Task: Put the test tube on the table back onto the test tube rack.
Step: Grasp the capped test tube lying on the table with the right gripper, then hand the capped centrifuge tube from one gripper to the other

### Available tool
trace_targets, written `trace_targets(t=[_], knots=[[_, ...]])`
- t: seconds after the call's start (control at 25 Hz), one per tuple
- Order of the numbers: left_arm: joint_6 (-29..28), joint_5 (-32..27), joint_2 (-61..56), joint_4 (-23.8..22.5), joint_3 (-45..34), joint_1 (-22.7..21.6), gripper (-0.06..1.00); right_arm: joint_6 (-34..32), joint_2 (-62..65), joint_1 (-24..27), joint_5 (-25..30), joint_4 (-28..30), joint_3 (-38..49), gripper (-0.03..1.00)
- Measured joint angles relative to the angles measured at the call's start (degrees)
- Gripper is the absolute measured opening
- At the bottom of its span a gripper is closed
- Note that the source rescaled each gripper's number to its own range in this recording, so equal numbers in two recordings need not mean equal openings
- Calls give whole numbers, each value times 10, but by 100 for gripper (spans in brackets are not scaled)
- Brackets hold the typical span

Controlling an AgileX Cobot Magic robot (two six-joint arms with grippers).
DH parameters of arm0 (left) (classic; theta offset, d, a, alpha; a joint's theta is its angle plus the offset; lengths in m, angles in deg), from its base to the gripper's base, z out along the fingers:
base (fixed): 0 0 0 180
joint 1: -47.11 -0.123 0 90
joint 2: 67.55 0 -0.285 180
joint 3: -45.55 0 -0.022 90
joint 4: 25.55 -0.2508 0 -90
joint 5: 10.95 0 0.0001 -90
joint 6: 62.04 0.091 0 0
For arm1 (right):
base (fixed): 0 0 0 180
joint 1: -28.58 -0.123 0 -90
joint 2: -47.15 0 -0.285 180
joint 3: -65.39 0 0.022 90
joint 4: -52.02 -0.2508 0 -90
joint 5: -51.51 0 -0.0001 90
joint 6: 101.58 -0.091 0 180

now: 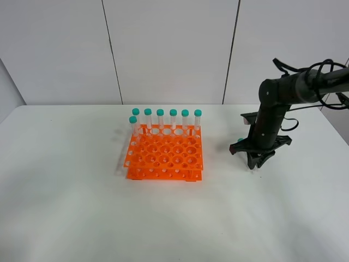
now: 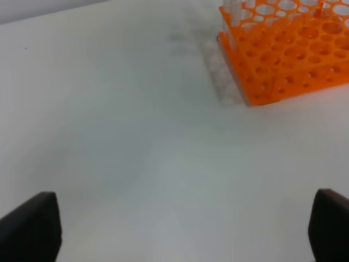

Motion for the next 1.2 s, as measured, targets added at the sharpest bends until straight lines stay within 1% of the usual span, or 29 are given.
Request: trace_targets(t=[0.32,0.44,0.6,0.68,1.04,1.12,1.2], knots=[[0,0,0,0,0,0,100,29,170,0,0,0,0,3],[0,0,0,0,0,0,100,39,236,0,-26,-9,0,3],[0,0,0,0,0,0,100,67,302,0,-101,-66,0,3],[0,0,0,0,0,0,100,80,328,0,-125,-103,0,3],[0,0,0,0,0,0,100,160,376,0,-132,-254,0,3],[0,0,0,0,0,0,100,179,376,-5,-136,-270,2,3],[0,0,0,0,0,0,100,189,376,-21,-146,-263,4,3]])
